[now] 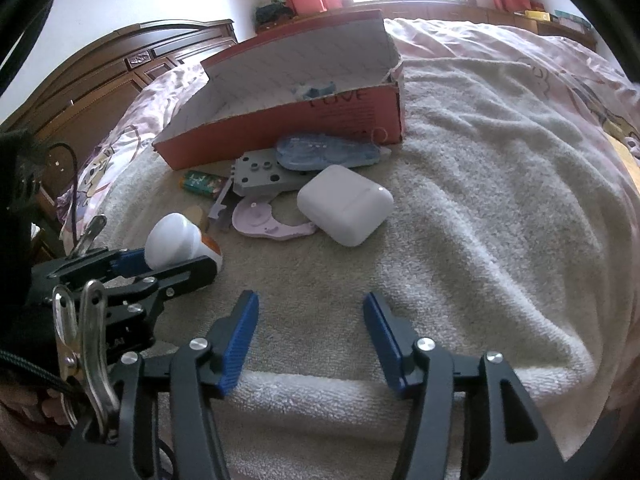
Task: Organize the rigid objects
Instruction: 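Grasp the white round jar with the left gripper while right grasps the white earbud case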
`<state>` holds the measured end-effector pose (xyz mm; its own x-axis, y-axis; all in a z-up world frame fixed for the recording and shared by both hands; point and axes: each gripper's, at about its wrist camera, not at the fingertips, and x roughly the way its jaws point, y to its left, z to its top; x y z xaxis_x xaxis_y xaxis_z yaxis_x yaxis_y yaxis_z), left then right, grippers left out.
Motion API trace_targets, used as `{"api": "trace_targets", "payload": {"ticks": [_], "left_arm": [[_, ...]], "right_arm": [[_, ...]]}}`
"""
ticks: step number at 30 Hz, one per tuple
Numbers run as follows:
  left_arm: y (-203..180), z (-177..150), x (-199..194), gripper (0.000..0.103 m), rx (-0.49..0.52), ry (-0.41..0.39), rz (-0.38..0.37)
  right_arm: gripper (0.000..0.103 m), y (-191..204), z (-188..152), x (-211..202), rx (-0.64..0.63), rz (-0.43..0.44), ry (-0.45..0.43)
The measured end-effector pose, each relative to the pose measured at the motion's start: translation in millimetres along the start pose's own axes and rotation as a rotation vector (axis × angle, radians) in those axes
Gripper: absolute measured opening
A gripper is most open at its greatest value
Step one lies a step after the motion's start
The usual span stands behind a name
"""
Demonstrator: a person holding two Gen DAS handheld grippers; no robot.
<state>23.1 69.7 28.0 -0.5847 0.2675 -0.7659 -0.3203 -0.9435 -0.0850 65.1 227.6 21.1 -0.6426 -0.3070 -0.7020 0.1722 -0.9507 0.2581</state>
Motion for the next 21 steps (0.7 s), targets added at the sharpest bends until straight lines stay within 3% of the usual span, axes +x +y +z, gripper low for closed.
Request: {"api": "trace_targets", "payload": {"ticks": [10,16,21], "left_arm": [[36.9,-7.2,-9.0,0.044,-0.110,-0.020,0.077],[48.6,-9.9,-9.5,0.044,-0.148,-0.028,0.075],[48.2,-10.2,-8.6,0.044,-0.140,-0.032,0.079]], "right_arm": [[0.060,-2.0,18.1,5.0,0.020,-0.025,-0.015],[0.060,-8.4,36.0,18.2,0.093,-0.002,-0.020],[0.059,-12.0,45.9,22.6,0.078,-0.071,-0.040]]}}
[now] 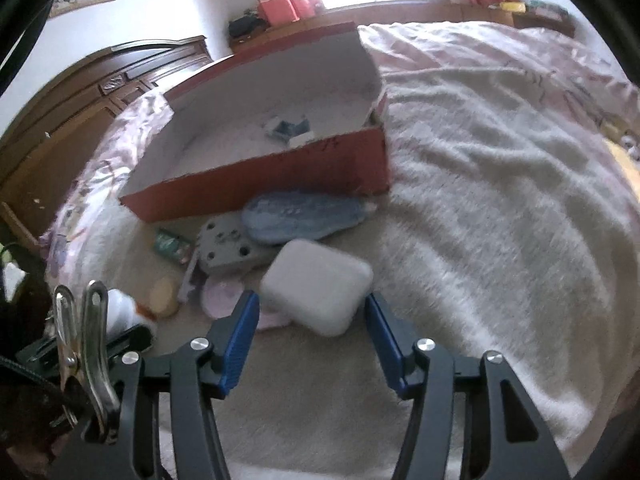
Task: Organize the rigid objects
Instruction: 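Grasp the white round jar with the left gripper while right grasps the white earbud case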
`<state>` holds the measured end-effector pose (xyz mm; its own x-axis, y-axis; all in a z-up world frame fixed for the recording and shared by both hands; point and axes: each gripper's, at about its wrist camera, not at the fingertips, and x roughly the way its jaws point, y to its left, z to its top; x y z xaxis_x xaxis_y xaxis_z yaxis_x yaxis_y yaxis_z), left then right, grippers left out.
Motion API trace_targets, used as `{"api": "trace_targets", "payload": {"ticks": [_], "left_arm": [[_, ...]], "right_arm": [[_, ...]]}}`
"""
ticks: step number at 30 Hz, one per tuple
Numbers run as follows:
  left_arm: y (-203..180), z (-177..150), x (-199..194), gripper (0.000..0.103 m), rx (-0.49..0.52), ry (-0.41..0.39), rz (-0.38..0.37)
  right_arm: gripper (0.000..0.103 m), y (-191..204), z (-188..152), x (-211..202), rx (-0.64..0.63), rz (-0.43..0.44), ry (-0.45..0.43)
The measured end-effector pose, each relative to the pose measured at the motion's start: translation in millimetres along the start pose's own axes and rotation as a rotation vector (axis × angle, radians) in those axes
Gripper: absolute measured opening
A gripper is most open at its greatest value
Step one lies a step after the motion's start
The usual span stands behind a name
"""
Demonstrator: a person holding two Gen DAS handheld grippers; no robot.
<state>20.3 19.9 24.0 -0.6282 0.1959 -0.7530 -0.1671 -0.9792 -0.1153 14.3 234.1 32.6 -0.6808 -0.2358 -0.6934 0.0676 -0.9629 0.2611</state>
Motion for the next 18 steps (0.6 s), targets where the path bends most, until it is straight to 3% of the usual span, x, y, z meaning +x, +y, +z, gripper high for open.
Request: {"api": "trace_targets", "payload": {"ticks": [4,10,18], "left_arm": [[2.0,-0.7,3.1,0.044,-0.013,0.014,-0.006],[1.7,-1.2,3.9,0.044,-0.014,0.012,-0.007],[1.3,-0.5,3.8,0.044,-0.014,0.007,-0.008]], "right_arm": [[0.059,-5.2,5.9,1.6,-0.004,-0.043,-0.008],[0.059,-4.1,7.4,3.1,0.046,-0.025,-0.001],[0.061,10.1,3.8,10.5,-0.071,-0.057,-0.015]]}}
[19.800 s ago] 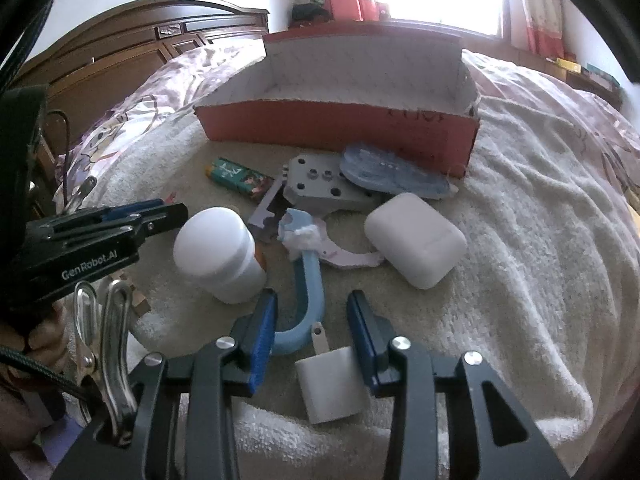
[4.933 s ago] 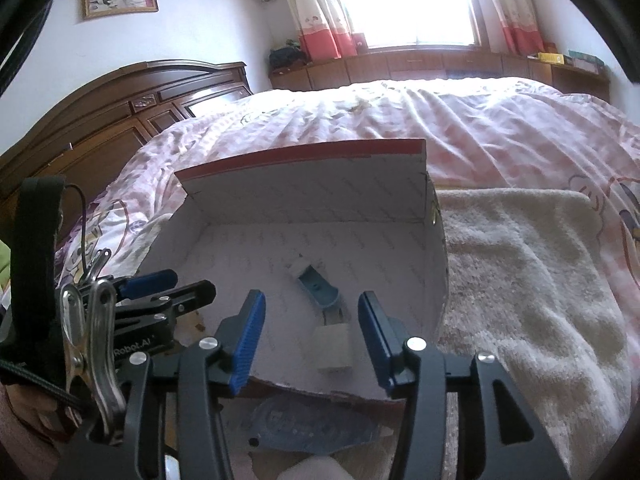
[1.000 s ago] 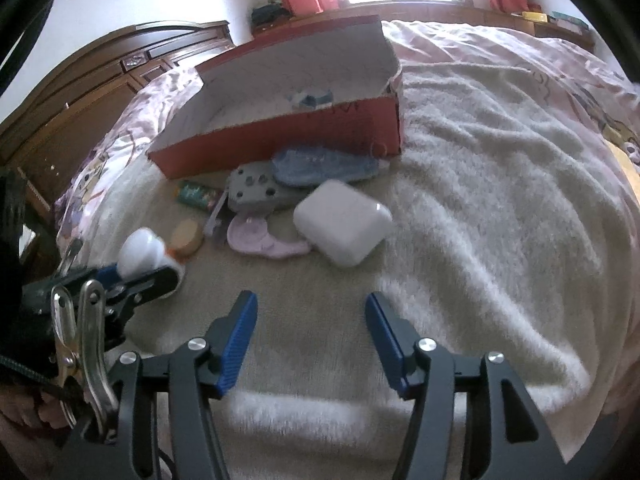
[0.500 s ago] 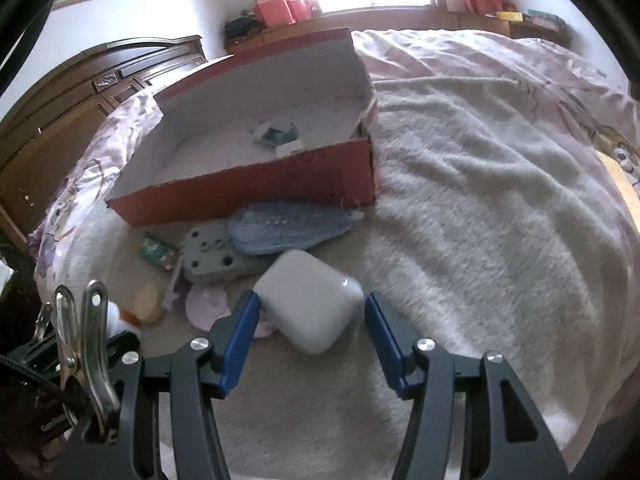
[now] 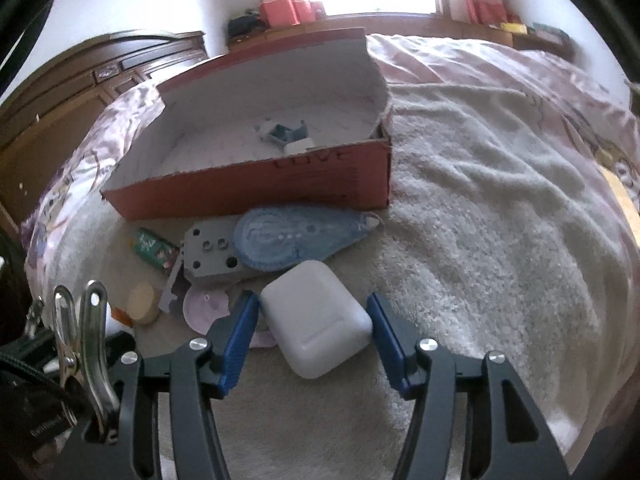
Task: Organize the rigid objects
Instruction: 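Grasp the white round jar with the left gripper while right grasps the white earbud case, then lift and carry the white jar and white earbud case over the box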
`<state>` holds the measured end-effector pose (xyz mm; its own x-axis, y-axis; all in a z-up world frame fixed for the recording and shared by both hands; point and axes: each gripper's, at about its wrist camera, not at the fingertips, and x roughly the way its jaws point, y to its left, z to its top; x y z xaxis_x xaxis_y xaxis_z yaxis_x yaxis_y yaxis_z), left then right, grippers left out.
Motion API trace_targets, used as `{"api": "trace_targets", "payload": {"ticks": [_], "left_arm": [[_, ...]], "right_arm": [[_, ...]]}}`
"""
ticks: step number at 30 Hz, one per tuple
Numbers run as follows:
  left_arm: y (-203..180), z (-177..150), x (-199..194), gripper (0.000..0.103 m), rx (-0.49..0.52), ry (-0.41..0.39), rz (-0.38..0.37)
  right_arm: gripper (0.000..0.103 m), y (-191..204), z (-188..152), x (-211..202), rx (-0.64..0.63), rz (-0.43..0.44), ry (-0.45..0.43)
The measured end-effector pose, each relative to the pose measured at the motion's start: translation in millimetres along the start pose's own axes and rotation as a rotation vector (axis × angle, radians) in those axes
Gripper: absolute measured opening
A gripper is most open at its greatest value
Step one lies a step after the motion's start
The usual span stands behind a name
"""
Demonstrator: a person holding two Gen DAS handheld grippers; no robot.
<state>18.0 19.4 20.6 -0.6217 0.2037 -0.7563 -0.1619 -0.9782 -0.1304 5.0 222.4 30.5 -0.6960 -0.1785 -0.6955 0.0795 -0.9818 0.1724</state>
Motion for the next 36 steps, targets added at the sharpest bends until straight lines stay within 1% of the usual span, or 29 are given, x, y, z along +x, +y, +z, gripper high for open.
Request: {"api": "trace_targets", "payload": {"ticks": [5,7,10,15,19,25,36], "left_arm": [[0.4,2.3,1.3,0.044,0.003,-0.009,0.003],[0.0,2.6,0.4,0.043,0.010,-0.016,0.004],[-1.5,3.2,-2.8,0.043,0.026,-0.030,0.016],[-3.7,6.3,-10.6,0.043,0.036,-0.055,0.014],[-5.3,9.2,-16.7,0.043,0.042,-0.070,0.009],[-8.3,16.1,-22.9,0.043,0.050,-0.084,-0.004],[-6.3,44.4,-25.5,0.043,0.045,-0.116,0.014]], "right_arm": [[0.060,10.4,-3.6,1.7,-0.109,-0.044,-0.001],[0.059,12.8,-5.0,0.7,-0.128,-0.051,-0.004],[0.059,13.0,-5.2,-1.2,-0.133,-0.050,-0.004],[0.059,15.1,-7.5,-10.0,-0.136,-0.031,-0.017],[0.059,21.2,-7.3,-20.8,-0.145,-0.023,-0.044],[0.059,26.4,-2.8,-31.3,-0.135,0.007,-0.058],[0.059,28.9,9.7,-41.5,-0.126,0.030,-0.082]]}}
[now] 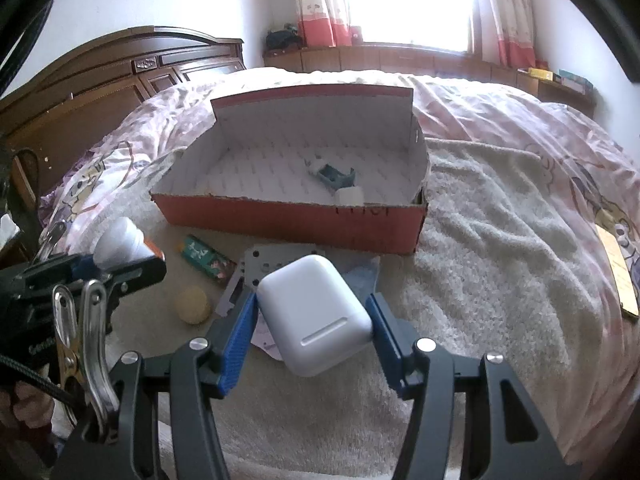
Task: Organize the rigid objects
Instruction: 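Lift and carry the white jar and white earbud case over the box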
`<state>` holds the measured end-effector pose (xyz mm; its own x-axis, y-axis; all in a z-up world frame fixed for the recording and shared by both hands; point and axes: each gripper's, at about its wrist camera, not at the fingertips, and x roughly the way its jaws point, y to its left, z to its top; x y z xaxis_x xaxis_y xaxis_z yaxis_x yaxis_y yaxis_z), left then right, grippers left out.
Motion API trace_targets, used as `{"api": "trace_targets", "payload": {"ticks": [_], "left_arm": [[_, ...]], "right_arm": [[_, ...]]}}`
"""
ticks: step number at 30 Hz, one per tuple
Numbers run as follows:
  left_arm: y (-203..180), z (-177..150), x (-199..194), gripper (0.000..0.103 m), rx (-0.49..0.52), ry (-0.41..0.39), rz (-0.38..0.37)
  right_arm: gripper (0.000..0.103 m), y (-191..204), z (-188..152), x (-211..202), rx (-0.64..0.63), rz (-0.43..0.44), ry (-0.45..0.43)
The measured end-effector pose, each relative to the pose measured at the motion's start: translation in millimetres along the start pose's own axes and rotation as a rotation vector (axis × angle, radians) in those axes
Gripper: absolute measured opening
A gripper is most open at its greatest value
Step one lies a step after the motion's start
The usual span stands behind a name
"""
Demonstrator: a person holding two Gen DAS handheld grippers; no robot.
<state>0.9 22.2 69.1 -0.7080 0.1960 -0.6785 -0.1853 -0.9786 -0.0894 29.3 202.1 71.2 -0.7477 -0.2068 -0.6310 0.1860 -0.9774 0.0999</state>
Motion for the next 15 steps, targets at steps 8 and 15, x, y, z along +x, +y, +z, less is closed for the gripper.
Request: {"api": "trace_targets", "payload": {"ticks": [8,15], "left_arm": [[0.2,16.7,-1.0,0.043,0.007,-0.020,0.021],[-1.5,33.5,2.5,0.043,0.022,-0.037,0.026]], "right_arm": [[0.059,-1.9,9.6,-0.8,0.008,0.017,-0.018],[0.059,-6.1,26.1,2.3,0.011,0.029,-0.037]]}}
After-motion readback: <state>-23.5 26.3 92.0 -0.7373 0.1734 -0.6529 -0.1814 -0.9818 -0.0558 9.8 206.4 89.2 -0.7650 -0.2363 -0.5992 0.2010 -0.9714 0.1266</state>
